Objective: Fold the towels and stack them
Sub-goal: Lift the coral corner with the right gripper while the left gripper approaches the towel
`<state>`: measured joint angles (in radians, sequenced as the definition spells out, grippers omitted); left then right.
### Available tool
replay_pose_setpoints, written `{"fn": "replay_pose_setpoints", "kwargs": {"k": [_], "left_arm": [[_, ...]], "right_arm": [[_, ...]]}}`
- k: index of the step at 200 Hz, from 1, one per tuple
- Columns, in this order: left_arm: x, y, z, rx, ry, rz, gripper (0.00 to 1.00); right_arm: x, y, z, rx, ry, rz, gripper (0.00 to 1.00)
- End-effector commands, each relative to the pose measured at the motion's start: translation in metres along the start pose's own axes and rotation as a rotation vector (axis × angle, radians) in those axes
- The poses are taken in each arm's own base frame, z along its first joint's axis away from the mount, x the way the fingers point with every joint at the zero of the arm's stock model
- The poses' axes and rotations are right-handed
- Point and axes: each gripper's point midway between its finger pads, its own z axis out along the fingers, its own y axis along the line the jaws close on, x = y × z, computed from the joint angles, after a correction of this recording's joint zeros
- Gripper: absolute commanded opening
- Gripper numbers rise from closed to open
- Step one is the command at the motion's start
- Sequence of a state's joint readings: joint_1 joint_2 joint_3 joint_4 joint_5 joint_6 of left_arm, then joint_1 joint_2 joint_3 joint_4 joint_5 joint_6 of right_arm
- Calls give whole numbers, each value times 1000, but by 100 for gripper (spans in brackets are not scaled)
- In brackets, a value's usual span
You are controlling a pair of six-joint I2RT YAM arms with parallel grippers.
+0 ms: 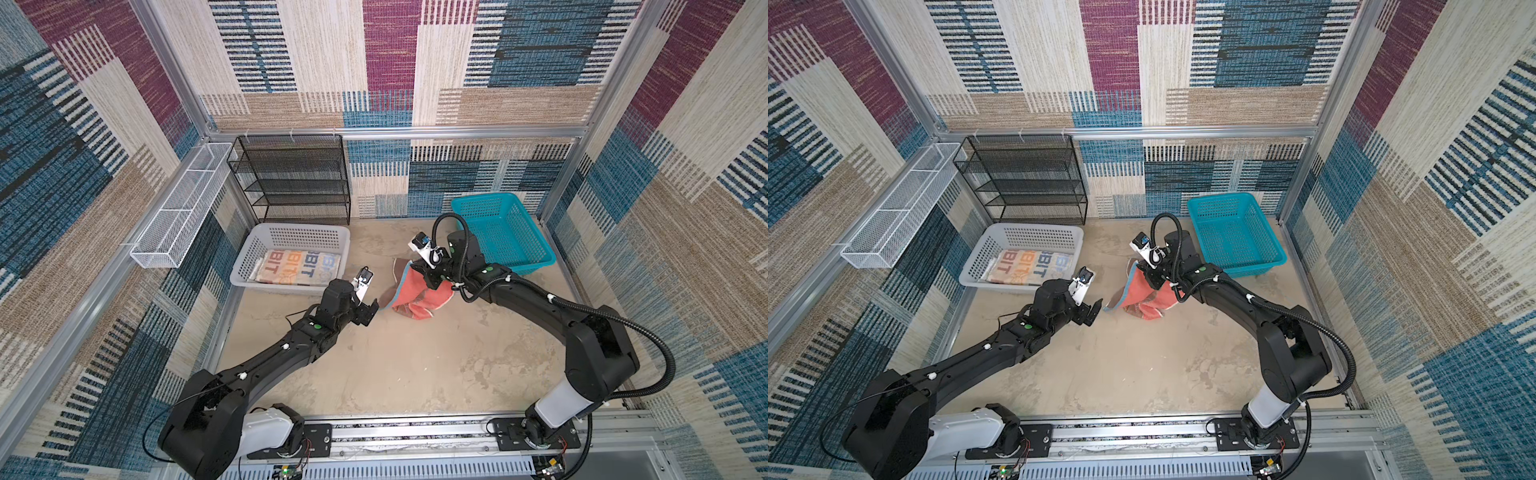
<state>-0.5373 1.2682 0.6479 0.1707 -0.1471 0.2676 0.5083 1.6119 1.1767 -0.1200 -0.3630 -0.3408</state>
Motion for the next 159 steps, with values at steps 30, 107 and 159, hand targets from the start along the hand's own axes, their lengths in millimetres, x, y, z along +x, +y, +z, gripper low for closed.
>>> {"fn": "replay_pose_setpoints", "kwargs": {"k": [30, 107, 159], "left_arm": [[-7, -23, 23, 90, -94, 244, 99], [-8, -50, 70, 203, -74, 346, 99], [-4, -64, 80, 300, -11, 394, 93]], "right_arm": [[-21, -7, -21, 25, -66, 9, 0], [-38, -12, -38, 26, -103, -20, 0], [-48, -18, -57, 58, -140, -40, 0]]}}
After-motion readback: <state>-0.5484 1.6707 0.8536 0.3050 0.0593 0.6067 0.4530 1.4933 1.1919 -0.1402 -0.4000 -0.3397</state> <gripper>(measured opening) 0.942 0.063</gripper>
